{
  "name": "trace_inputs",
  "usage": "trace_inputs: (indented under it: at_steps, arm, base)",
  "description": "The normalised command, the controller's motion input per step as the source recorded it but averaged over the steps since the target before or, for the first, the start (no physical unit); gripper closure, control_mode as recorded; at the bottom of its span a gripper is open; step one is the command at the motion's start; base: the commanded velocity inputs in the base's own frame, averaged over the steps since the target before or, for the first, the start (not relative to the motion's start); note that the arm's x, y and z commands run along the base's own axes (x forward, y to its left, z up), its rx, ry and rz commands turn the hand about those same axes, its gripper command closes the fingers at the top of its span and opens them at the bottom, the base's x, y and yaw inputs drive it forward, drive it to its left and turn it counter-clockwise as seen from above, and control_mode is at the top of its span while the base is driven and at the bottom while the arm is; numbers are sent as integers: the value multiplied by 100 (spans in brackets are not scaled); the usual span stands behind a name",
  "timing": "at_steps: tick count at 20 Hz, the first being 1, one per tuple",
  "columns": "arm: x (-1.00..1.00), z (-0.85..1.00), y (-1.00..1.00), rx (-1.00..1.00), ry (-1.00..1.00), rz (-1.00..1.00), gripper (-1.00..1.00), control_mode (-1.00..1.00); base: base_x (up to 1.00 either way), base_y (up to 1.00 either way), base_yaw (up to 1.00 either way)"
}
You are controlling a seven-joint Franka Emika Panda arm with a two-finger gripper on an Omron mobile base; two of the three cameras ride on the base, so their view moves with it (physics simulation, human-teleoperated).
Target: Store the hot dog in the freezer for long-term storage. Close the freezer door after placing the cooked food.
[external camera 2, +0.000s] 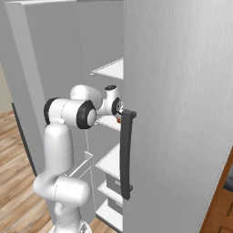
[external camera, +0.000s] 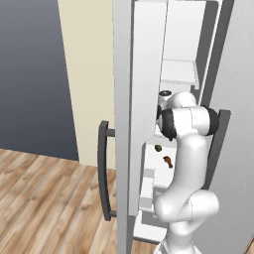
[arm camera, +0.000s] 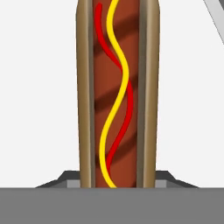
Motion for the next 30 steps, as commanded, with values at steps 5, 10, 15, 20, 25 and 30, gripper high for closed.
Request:
trace_inputs:
  at_steps: [5,10,15,20,25,30]
  arm:
    - [0,-6,0,0,0,0,-100,-100]
    - [0,0,0,0,0,0,-100,-100]
    - [0,0,0,0,0,0,-100,-100]
    - [-1,1,0,0,0,0,-100,-100]
    - [-19,14,0,0,-6,0,-100,-100]
    - [-28,12,0,0,-8,0,-100,-100]
  base:
    - [0,0,0]
    - [0,0,0]
    - [0,0,0]
    - [0,0,0]
    - [0,0,0]
    - [0,0,0]
